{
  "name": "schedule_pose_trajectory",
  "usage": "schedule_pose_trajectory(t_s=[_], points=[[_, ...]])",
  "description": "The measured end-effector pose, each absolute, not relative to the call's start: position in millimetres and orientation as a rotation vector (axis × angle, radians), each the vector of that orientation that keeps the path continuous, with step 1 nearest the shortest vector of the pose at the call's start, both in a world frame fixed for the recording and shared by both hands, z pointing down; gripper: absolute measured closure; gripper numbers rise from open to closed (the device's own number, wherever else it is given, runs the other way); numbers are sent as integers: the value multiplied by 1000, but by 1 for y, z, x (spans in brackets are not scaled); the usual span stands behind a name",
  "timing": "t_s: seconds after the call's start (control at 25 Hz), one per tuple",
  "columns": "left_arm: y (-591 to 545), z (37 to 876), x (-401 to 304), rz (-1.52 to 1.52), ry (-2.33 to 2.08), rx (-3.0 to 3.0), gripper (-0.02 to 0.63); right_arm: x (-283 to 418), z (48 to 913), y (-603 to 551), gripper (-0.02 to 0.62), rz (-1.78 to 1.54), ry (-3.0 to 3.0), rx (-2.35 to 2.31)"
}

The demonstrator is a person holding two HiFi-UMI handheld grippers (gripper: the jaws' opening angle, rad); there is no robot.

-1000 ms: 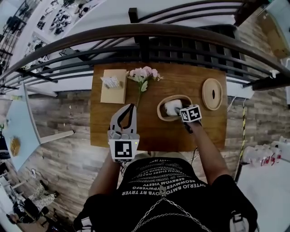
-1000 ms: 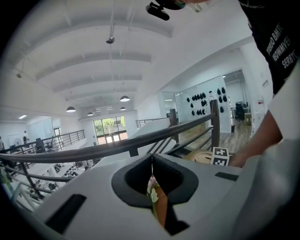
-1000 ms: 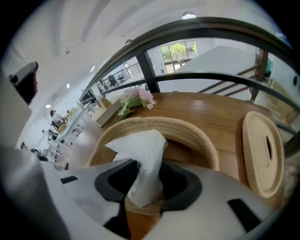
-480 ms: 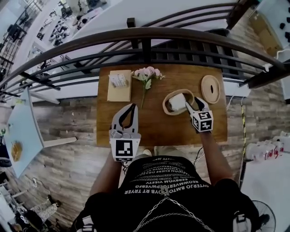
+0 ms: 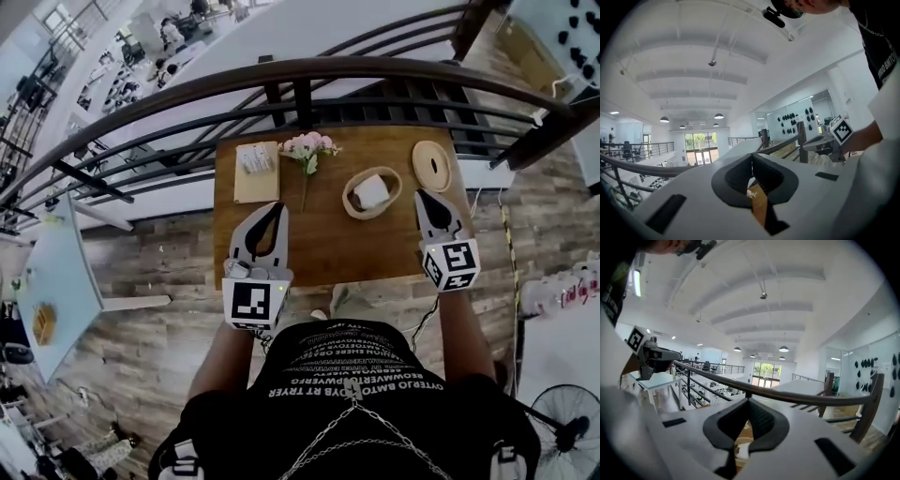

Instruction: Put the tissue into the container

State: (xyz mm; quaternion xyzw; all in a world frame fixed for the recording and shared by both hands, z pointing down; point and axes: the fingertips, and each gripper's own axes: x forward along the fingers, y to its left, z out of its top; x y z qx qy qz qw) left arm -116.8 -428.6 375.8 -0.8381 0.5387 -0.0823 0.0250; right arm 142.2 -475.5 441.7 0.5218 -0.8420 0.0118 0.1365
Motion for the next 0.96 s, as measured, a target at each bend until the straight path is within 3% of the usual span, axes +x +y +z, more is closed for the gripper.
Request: schedule_pose_trajectory(t_s=[0.2, 0.52, 0.96], points=[[-401, 367, -120, -254, 1642, -2588, 577, 132, 396, -429, 580, 8, -2525, 1541], [-387, 372, -98, -254, 1544, -2658, 577, 135, 392, -396, 581, 52, -2529, 1545], [-444, 377, -29, -251, 1465, -2715, 577, 176, 398, -434, 580, 89, -2498, 1509]])
